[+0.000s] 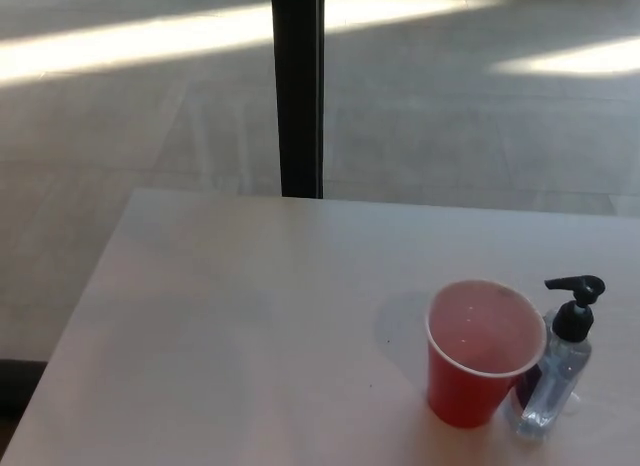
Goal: The robot uses its right hand fist to press the hand soap kept in the middle of the table to get liquid hand soap out
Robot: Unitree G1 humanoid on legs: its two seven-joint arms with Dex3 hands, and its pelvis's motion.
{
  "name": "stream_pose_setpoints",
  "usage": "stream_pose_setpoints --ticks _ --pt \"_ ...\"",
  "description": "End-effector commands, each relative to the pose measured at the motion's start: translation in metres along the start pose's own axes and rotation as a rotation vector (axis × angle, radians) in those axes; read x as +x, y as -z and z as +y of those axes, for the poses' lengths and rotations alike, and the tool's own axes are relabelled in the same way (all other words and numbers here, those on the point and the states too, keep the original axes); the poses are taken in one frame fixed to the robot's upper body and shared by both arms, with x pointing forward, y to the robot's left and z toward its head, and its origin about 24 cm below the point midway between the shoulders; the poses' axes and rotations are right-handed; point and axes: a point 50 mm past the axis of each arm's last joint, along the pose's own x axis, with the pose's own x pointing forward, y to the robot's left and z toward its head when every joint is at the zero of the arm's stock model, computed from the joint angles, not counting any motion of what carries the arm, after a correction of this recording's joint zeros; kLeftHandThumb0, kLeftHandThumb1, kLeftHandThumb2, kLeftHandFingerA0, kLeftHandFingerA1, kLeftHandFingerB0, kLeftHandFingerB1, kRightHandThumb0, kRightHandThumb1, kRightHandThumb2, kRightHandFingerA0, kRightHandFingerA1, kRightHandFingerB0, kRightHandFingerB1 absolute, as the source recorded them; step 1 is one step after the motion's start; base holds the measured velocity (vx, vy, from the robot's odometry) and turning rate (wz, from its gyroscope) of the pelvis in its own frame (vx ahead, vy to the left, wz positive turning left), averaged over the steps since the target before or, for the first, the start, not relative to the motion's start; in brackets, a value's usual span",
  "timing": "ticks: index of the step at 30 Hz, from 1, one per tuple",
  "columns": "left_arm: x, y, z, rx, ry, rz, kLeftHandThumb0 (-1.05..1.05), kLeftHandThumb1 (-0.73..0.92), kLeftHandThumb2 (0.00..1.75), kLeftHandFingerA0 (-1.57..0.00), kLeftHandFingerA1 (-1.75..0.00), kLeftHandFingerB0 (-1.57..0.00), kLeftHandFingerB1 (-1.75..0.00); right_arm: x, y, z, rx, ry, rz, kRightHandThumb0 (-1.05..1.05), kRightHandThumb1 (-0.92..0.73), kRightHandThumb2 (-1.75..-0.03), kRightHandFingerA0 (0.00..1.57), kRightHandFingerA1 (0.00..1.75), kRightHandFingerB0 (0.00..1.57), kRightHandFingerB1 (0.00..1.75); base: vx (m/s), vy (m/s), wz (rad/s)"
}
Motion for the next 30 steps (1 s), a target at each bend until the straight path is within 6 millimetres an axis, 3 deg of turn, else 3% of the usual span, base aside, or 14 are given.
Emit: stream_pose_setpoints --ticks 1,2,4,7,8,10,11,13,14,18,19,25,29,30 --pt "0.003 -0.006 0.029 -0.15 -0.146 0.004 -0.3 0.4 0.93 -0.83 -1.0 -0.58 -0.83 0.002 -0.021 -0.035 0.296 0.138 -0.07 -0.32 -0.61 -0.58 0.74 0.84 0.48 0.51 0.0 0.0 0.0" --pt "0.003 -0.006 0.029 -0.156 -0.148 0.006 -0.29 0.39 0.93 -0.82 -1.0 -0.58 -0.83 0.002 -0.02 -0.036 0.288 0.154 -0.056 -0.36 -0.58 -0.6 0.74 1.35 0.42 0.5 0.0 0.0 0.0" --pt "0.003 -0.006 0.029 -0.16 -0.149 0.009 -0.29 0.4 0.92 -0.81 -1.0 -0.58 -0.83 0.002 -0.02 -0.039 0.308 0.164 -0.05 -0.39 -0.62 -0.58 0.73 1.47 0.4 0.49 0.0 0.0 0.0" --pt "0.004 -0.007 0.029 -0.163 -0.148 0.007 -0.3 0.39 0.94 -0.8 -0.99 -0.57 -0.82 0.004 -0.025 -0.045 0.345 0.222 -0.015 -0.48 -0.64 -0.6 0.61 1.26 0.27 0.62 0.0 0.0 0.0" --pt "0.004 -0.007 0.029 -0.164 -0.144 0.008 -0.29 0.39 0.94 -0.79 -0.98 -0.57 -0.82 0.005 -0.032 -0.048 0.436 0.228 -0.018 -0.35 -0.49 -0.99 0.53 0.81 0.02 0.52 0.0 0.0 0.0" --pt "0.004 -0.007 0.029 -0.163 -0.147 0.01 -0.29 0.39 0.93 -0.8 -0.98 -0.58 -0.82 0.006 -0.045 -0.053 0.553 0.226 -0.033 -0.46 -0.74 -0.62 0.46 0.84 0.03 0.46 0.0 0.0 0.0" --pt "0.004 -0.006 0.029 -0.159 -0.149 0.011 -0.3 0.39 0.92 -0.81 -0.99 -0.58 -0.82 0.007 -0.05 -0.054 0.553 0.232 -0.049 -0.48 -0.75 -0.64 0.54 1.07 0.04 0.4 0.0 0.0 0.0" --pt "0.004 -0.004 0.029 -0.15 -0.152 0.02 -0.3 0.4 0.92 -0.81 -0.99 -0.58 -0.82 0.008 -0.062 -0.055 0.555 0.24 -0.101 -0.53 -0.63 -0.93 0.48 0.82 0.04 0.48 0.0 0.0 0.0" --pt "0.004 -0.004 0.029 -0.153 -0.152 0.02 -0.3 0.38 0.94 -0.81 -1.0 -0.57 -0.82 0.008 -0.075 -0.053 0.579 0.192 -0.144 -0.51 -0.79 -0.63 0.58 0.62 0.12 0.43 0.0 0.0 0.0" --pt "0.004 -0.004 0.028 -0.145 -0.146 0.018 -0.29 0.39 0.95 -0.78 -0.96 -0.58 -0.82 0.002 -0.118 -0.044 0.617 0.069 -0.293 -0.54 -0.63 -0.93 0.59 0.68 0.15 0.51 0.0 0.0 0.0" --pt "0.004 -0.005 0.028 -0.154 -0.15 0.019 -0.29 0.39 0.94 -0.78 -0.97 -0.58 -0.82 -0.004 -0.144 -0.035 0.625 0.033 -0.386 -0.49 -0.77 -0.63 0.7 0.57 0.24 0.42 0.0 0.0 0.0" --pt "0.003 -0.004 0.028 -0.162 -0.142 0.014 -0.31 0.39 0.94 -0.76 -0.96 -0.56 -0.81 -0.034 -0.213 -0.013 0.619 -0.039 -0.615 -0.68 -0.65 -0.6 1.2 0.55 0.63 0.58 0.0 0.0 0.0" --pt "0.003 -0.006 0.027 -0.149 -0.145 0.016 -0.3 0.39 0.95 -0.77 -0.95 -0.55 -0.8 -0.062 -0.257 0.006 0.677 -0.143 -0.762 -0.6 -0.59 -0.62 1.18 0.54 0.91 0.49 0.0 0.0 0.0" --pt "0.003 -0.005 0.025 -0.154 -0.134 0.015 -0.29 0.38 0.96 -0.77 -0.95 -0.54 -0.8 -0.088 -0.281 0.014 0.627 -0.21 -0.844 -0.37 -0.61 -0.64 1.25 0.83 1.09 0.6 0.0 0.0 0.0"
